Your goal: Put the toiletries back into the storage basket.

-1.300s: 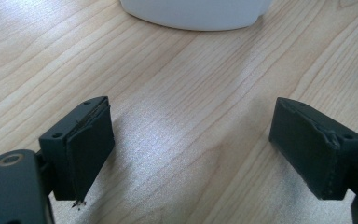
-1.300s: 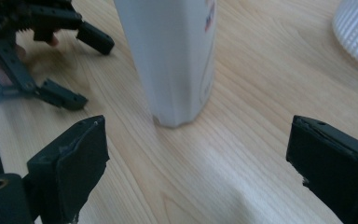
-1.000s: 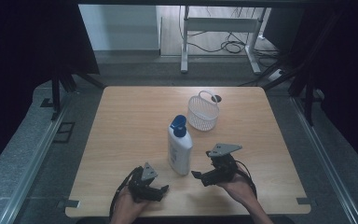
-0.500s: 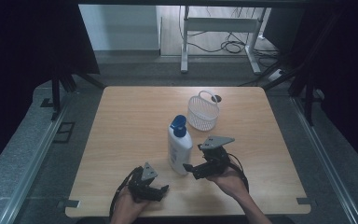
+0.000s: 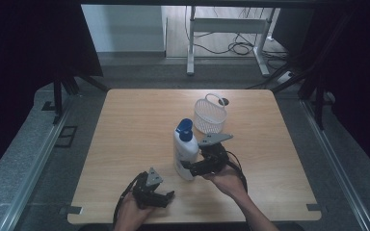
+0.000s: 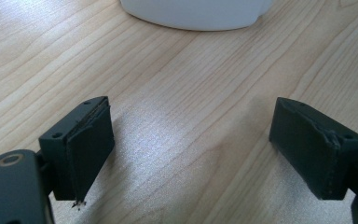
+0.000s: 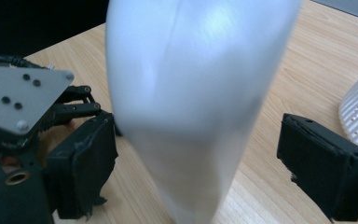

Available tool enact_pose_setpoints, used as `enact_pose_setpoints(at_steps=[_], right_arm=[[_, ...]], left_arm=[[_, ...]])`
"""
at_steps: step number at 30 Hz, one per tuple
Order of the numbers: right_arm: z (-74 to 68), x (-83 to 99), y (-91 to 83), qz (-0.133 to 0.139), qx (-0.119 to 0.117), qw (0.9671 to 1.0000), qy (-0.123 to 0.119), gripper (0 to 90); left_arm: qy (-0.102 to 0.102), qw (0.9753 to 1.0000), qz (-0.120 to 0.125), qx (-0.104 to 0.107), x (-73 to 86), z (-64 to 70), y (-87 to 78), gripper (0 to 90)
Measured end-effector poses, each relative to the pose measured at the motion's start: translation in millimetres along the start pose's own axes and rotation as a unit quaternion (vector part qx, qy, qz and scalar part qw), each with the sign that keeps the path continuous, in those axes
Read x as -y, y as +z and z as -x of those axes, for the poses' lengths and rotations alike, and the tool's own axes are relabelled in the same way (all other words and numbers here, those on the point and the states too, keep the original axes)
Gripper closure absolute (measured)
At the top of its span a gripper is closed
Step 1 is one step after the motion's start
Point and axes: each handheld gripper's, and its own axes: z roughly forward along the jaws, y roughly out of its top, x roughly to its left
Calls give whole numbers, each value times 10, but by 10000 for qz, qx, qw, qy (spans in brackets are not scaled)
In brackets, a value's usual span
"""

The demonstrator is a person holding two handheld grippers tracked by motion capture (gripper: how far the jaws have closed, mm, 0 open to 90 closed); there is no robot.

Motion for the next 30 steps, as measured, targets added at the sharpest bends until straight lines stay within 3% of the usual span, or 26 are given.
enact_pose_setpoints(at_steps=[6,13,17,30], right_arm=[[-36,-36,109,35,76,10000,7,167],[-46,-39,169,204,281,9994,18,327],[-47,-36,151,233,424,9988,-53,356],[68,-93,61,272,286,9992,-13,371]], left_arm=[[-1,10000,1,-3,0,2,1,130],[-2,10000,-3,-5,-1,3,1,128],[-2,10000,-6,-5,-1,3,1,127],[-9,10000,1,0,-1,3,3,127]])
